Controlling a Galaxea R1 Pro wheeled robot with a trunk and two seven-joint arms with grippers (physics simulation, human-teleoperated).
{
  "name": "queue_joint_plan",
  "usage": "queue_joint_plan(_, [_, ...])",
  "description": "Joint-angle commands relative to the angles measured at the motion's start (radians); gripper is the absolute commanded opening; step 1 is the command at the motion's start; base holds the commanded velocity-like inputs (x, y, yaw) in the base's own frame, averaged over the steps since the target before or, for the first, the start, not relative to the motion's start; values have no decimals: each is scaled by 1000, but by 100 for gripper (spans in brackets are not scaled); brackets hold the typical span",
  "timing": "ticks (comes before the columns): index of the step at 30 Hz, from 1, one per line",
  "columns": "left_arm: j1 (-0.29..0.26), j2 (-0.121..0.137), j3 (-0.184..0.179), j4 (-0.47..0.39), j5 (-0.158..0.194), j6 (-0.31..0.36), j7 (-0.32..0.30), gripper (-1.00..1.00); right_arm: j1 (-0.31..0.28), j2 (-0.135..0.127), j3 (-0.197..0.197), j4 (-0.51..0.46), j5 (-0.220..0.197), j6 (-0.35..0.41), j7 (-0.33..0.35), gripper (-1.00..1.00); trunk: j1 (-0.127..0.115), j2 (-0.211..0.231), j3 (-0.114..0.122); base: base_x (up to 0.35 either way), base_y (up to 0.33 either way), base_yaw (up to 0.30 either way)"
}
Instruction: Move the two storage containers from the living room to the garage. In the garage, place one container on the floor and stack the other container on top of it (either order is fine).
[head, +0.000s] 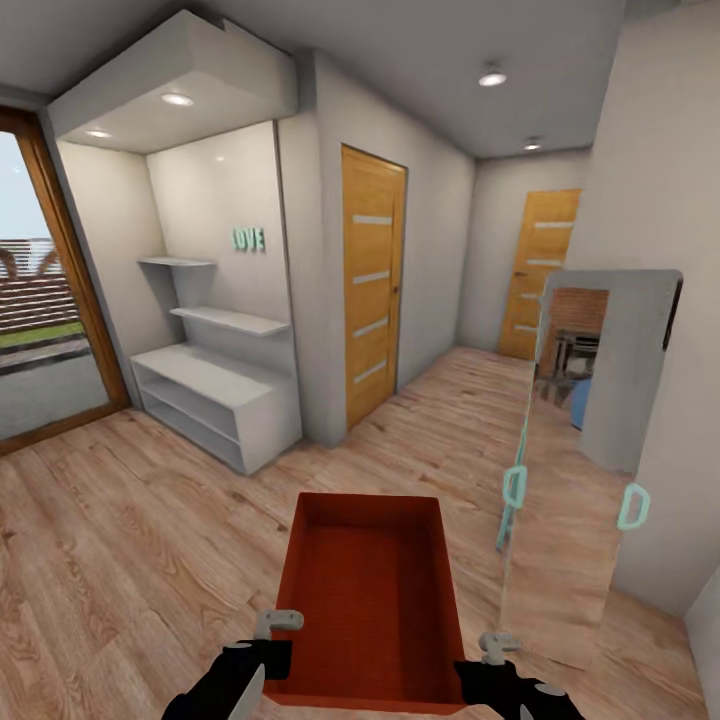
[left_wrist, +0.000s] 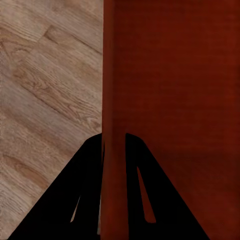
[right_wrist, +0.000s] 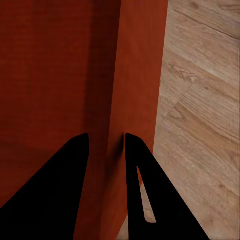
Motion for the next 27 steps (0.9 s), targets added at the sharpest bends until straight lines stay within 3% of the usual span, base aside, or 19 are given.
queue_joint_plan(1, [-2, -6, 13, -2, -8, 9, 32, -100, 1, 0, 12, -3, 58, 5, -15, -100, 1, -2, -2, 325, 129, 0])
queue_joint_plan(27, [-2, -6, 13, -3, -8, 9, 32, -100, 1, 0, 12, -3, 58, 5, -15, -100, 1, -2, -2, 325, 129, 0])
